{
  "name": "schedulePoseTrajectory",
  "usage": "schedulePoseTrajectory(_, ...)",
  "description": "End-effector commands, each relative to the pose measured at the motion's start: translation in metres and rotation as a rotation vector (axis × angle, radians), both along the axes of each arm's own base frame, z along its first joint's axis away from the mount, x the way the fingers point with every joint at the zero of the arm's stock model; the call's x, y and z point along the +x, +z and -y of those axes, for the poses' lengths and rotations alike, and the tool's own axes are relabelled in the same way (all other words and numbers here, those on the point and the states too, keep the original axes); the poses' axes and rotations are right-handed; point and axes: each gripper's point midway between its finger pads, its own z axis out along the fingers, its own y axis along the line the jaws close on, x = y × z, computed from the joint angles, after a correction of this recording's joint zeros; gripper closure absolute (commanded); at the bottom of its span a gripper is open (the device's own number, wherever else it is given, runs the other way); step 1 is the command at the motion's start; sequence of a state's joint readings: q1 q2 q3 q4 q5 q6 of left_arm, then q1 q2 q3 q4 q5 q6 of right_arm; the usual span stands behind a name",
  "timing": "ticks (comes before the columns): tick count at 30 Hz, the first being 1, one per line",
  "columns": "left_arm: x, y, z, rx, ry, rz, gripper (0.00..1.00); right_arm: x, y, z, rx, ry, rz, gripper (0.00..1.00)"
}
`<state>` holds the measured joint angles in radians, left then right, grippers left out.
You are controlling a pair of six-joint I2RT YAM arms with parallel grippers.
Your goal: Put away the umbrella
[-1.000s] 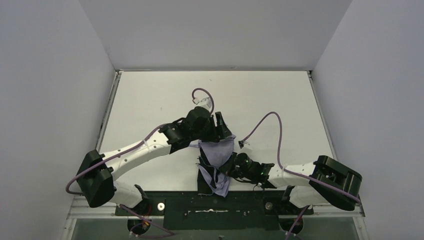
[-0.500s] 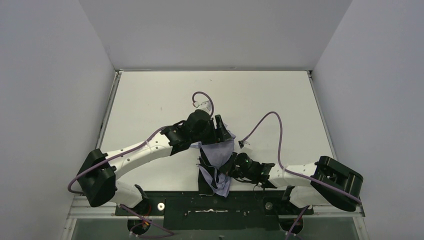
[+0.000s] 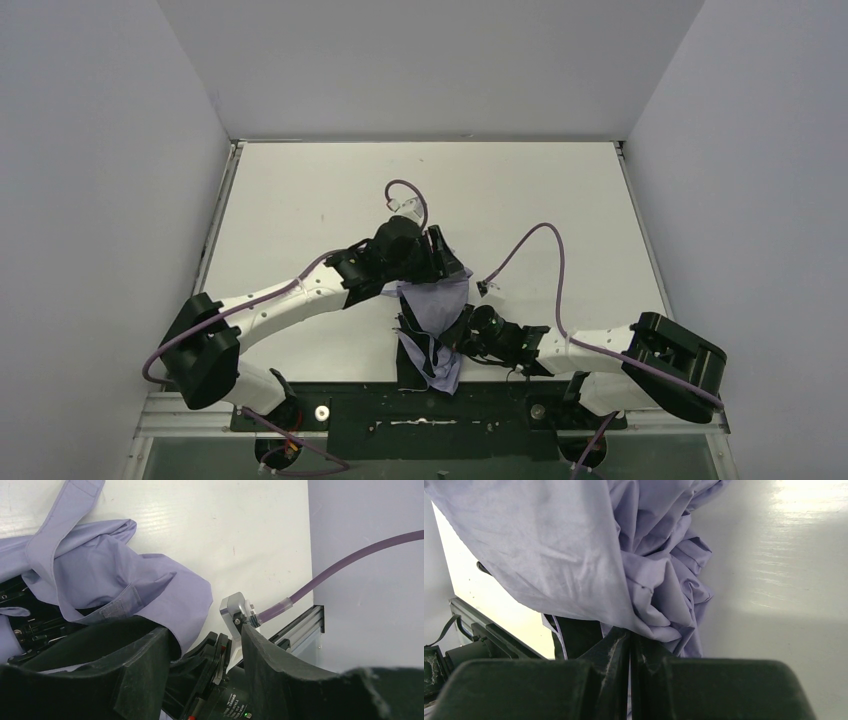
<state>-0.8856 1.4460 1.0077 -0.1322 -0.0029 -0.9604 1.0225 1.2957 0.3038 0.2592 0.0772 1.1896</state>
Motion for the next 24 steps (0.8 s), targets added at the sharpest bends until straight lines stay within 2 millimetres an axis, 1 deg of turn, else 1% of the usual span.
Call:
schedulePoseTrajectory(1, 0.011, 0.026, 0.009, -0.09, -0.007, 0.061, 0.54, -0.01, -0.032, 0.036, -0.184, -0.004, -0.032, 1.0)
schedulePoseTrajectory(9, 0.016, 0.02, 0.011, -0.091, -0.022, 0.056, 0.76, -0.011, -0.034, 0.035, -0.181, -0.003, -0.035, 1.0)
schedulePoseTrajectory(11, 0.016, 0.016, 0.01, -0.084, -0.028, 0.053, 0.79, -0.011, -0.034, 0.035, -0.18, -0.005, -0.035, 1.0)
schedulePoseTrajectory(14, 0.021, 0.015, 0.006, -0.071, -0.03, 0.066, 0.81, -0.011, -0.034, 0.036, -0.179, -0.006, -0.036, 1.0)
schedulePoseTrajectory(15, 0.023, 0.015, 0.004, -0.07, -0.033, 0.069, 0.83, -0.011, -0.034, 0.036, -0.179, -0.005, -0.037, 1.0)
schedulePoseTrajectory(16, 0.024, 0.016, 0.003, -0.069, -0.038, 0.073, 0.88, -0.011, -0.034, 0.036, -0.179, -0.006, -0.036, 1.0)
schedulePoseTrajectory(18, 0.028, 0.02, 0.002, -0.073, -0.047, 0.084, 0.99, -0.011, -0.034, 0.036, -0.18, -0.005, -0.036, 1.0)
schedulePoseTrajectory(21, 0.035, 0.035, -0.002, -0.08, -0.062, 0.127, 1.0, -0.011, -0.035, 0.036, -0.181, -0.004, -0.037, 1.0)
schedulePoseTrajectory(24, 0.034, 0.061, -0.004, -0.078, -0.101, 0.199, 1.0, -0.011, -0.034, 0.036, -0.179, -0.007, -0.036, 1.0)
